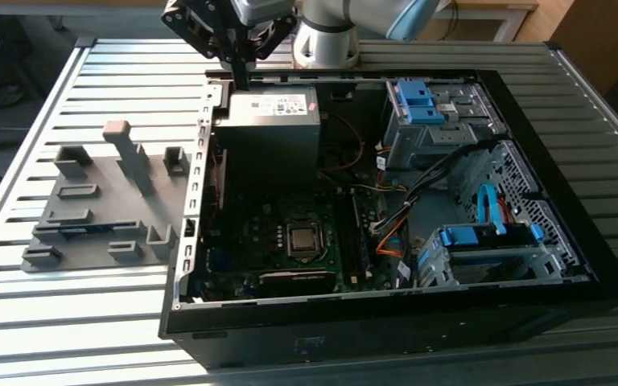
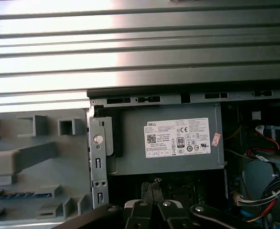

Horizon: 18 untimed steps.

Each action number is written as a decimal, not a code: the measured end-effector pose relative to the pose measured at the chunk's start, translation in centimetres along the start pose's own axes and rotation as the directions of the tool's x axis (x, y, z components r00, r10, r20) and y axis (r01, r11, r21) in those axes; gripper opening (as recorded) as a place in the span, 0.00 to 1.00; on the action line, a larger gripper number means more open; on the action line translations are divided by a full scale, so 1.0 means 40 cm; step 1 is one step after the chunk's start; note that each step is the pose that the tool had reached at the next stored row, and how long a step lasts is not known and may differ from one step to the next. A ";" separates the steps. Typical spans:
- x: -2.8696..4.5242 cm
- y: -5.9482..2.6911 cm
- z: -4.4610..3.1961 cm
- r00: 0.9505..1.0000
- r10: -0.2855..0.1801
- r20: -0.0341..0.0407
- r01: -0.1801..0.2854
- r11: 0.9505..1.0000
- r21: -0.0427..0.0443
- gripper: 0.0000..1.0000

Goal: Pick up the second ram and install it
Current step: 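Reach for the second ram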

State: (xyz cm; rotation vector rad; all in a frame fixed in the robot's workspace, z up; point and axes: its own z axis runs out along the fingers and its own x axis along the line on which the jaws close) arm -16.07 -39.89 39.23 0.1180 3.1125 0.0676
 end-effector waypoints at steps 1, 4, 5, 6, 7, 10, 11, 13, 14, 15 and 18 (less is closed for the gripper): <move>0.001 0.000 0.000 1.000 0.000 0.000 0.000 1.000 0.000 0.11; 0.005 0.000 0.000 1.000 0.000 0.000 0.000 1.000 0.000 0.11; 0.007 -0.001 0.000 1.000 0.000 0.000 0.000 1.000 0.000 0.11; 0.008 -0.001 0.000 1.000 0.000 0.000 0.000 1.000 0.000 0.11; 0.009 -0.001 0.000 1.000 0.000 0.000 0.000 1.000 0.000 0.11; 0.013 -0.001 0.000 1.000 0.000 0.000 0.000 1.000 0.000 0.11; 0.015 -0.001 0.000 1.000 0.000 0.000 0.000 1.000 0.000 0.11; 0.017 -0.001 0.000 1.000 0.000 0.000 0.000 1.000 0.000 0.11; 0.019 -0.001 0.000 1.000 0.000 0.000 0.000 1.000 0.000 0.11; 0.020 -0.002 0.001 1.000 0.000 0.000 0.000 1.000 0.000 0.11; 0.024 -0.002 0.001 1.000 0.000 0.000 0.000 1.000 0.000 0.11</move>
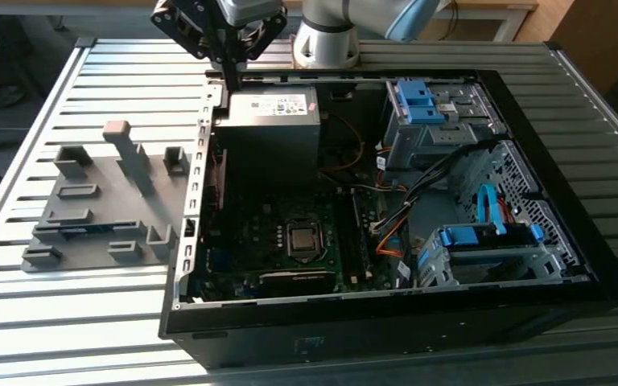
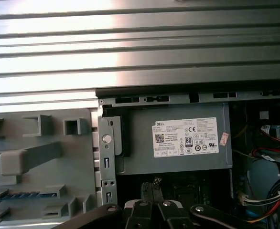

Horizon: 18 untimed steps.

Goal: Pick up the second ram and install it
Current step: 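Reach for the second ram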

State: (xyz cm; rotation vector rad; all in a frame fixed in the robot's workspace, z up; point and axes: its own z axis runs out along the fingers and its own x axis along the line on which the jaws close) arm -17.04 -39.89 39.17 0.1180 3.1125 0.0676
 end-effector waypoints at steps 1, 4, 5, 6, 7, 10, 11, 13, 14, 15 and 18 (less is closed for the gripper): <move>0.001 0.000 0.000 1.000 0.000 0.000 0.000 1.000 0.000 0.11; 0.005 0.000 0.000 1.000 0.000 0.000 0.000 1.000 0.000 0.11; 0.006 0.000 0.000 1.000 0.000 0.000 0.000 1.000 0.000 0.11; 0.007 -0.001 0.000 1.000 0.000 0.000 0.000 1.000 0.000 0.11; 0.008 -0.001 0.000 1.000 0.000 0.000 0.000 1.000 0.000 0.11; 0.011 -0.001 0.001 1.000 0.000 0.000 0.000 1.000 0.000 0.11; 0.012 -0.001 0.001 1.000 0.000 0.000 0.000 1.000 0.000 0.11; 0.014 -0.001 0.001 1.000 0.000 0.000 0.000 1.000 0.000 0.11; 0.014 -0.001 0.001 1.000 0.000 0.000 0.000 1.000 0.000 0.11; 0.015 -0.001 0.001 1.000 0.000 0.000 0.000 1.000 0.000 0.11; 0.018 -0.001 0.001 1.000 0.000 0.000 0.000 1.000 0.000 0.11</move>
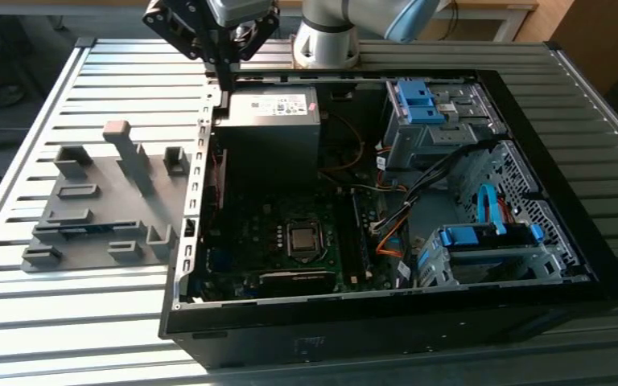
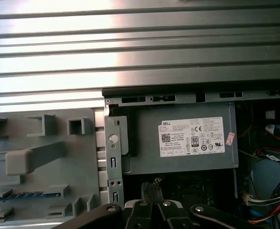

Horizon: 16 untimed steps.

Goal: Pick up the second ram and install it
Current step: 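Reach for the second ram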

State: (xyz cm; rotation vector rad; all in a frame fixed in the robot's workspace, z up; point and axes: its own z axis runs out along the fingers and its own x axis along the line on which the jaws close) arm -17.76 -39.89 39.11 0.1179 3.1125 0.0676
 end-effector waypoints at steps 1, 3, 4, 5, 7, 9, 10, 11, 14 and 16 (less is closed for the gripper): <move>0.001 0.000 0.000 1.000 0.000 0.000 0.000 1.000 0.000 0.11; 0.003 0.000 0.000 1.000 0.000 0.000 0.000 1.000 0.000 0.11; 0.004 0.000 0.000 1.000 0.000 0.000 0.000 1.000 0.000 0.11; 0.004 0.000 0.000 1.000 0.000 0.000 0.000 1.000 0.000 0.11; 0.006 -0.001 0.000 1.000 0.000 0.000 0.000 1.000 0.000 0.11; 0.008 -0.001 0.000 1.000 0.000 0.000 0.000 1.000 0.000 0.11; 0.009 -0.001 0.000 1.000 0.000 0.000 0.000 1.000 0.000 0.11; 0.010 -0.001 0.000 1.000 0.000 0.000 0.000 1.000 0.000 0.11; 0.012 -0.001 0.001 1.000 0.000 0.000 0.000 1.000 0.000 0.11; 0.013 -0.001 0.001 1.000 0.000 0.000 0.000 1.000 0.000 0.11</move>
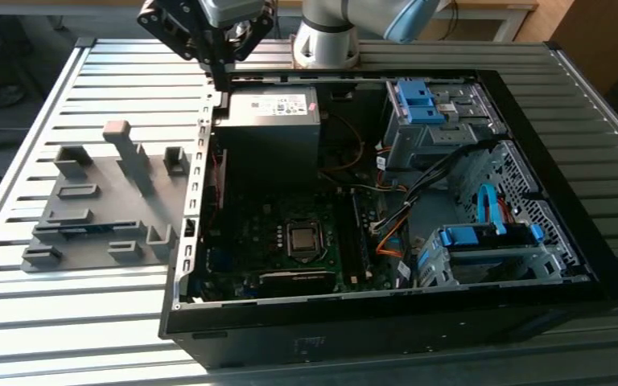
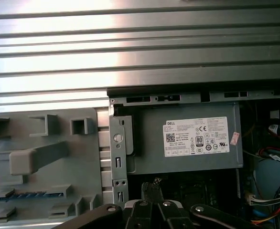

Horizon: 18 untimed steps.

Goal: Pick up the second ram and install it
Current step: 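Reach for the second ram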

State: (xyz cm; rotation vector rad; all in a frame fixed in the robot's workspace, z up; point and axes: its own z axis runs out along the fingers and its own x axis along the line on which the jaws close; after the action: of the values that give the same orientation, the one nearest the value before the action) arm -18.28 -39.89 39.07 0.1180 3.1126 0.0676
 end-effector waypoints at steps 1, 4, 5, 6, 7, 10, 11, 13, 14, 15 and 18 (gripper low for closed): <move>0.001 0.000 0.000 1.000 0.000 0.000 0.000 1.000 0.000 0.11; 0.002 0.000 0.000 1.000 0.000 0.000 0.000 1.000 0.000 0.11; 0.003 0.000 0.000 1.000 0.000 0.000 0.000 1.000 0.000 0.11; 0.004 0.000 0.000 1.000 0.000 0.000 0.000 1.000 0.000 0.11; 0.004 0.000 0.000 1.000 0.000 0.000 0.000 1.000 0.000 0.11; 0.007 -0.001 0.000 1.000 0.000 0.000 0.000 1.000 0.000 0.11; 0.009 -0.001 0.000 1.000 0.000 0.000 0.000 1.000 0.000 0.11; 0.012 -0.001 0.000 1.000 0.000 0.000 0.000 1.000 0.000 0.11; 0.013 -0.001 0.000 1.000 0.000 0.000 0.000 1.000 0.000 0.11; 0.015 -0.001 0.001 1.000 0.000 0.000 0.000 1.000 0.000 0.11; 0.019 -0.001 0.001 1.000 0.000 0.000 0.000 1.000 0.000 0.11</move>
State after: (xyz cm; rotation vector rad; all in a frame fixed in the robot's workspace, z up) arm -19.06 -39.89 39.03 0.1180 3.1126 0.0676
